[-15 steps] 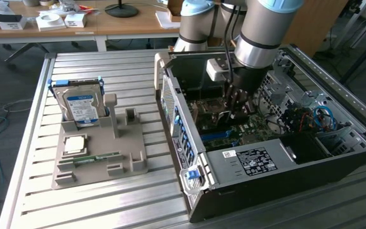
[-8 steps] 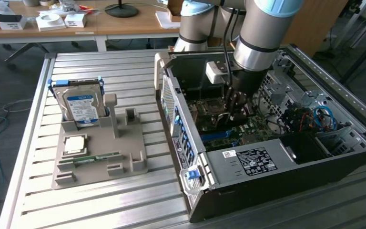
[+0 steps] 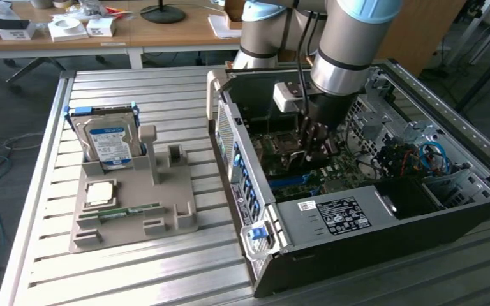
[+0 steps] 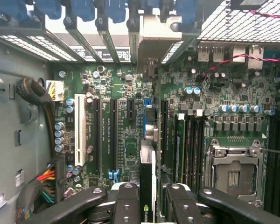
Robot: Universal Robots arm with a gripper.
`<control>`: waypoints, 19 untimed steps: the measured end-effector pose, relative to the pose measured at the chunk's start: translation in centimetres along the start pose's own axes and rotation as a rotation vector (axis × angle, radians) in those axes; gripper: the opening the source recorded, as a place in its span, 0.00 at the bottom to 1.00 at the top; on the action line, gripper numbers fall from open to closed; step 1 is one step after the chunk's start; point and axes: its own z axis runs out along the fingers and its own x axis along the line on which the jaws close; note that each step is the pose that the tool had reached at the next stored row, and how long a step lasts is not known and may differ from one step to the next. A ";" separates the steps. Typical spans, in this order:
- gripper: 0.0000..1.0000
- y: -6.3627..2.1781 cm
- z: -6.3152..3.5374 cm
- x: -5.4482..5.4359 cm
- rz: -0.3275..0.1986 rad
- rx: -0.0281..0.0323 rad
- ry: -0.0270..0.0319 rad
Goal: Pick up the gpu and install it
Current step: 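Insert the gpu into the slot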
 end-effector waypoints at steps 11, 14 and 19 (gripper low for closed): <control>0.27 0.61 0.07 0.0 0.000 -0.0001 0.0001; 0.27 0.80 0.08 0.0 0.000 0.0000 0.0002; 0.27 0.94 0.09 0.0 0.000 -0.0001 0.0011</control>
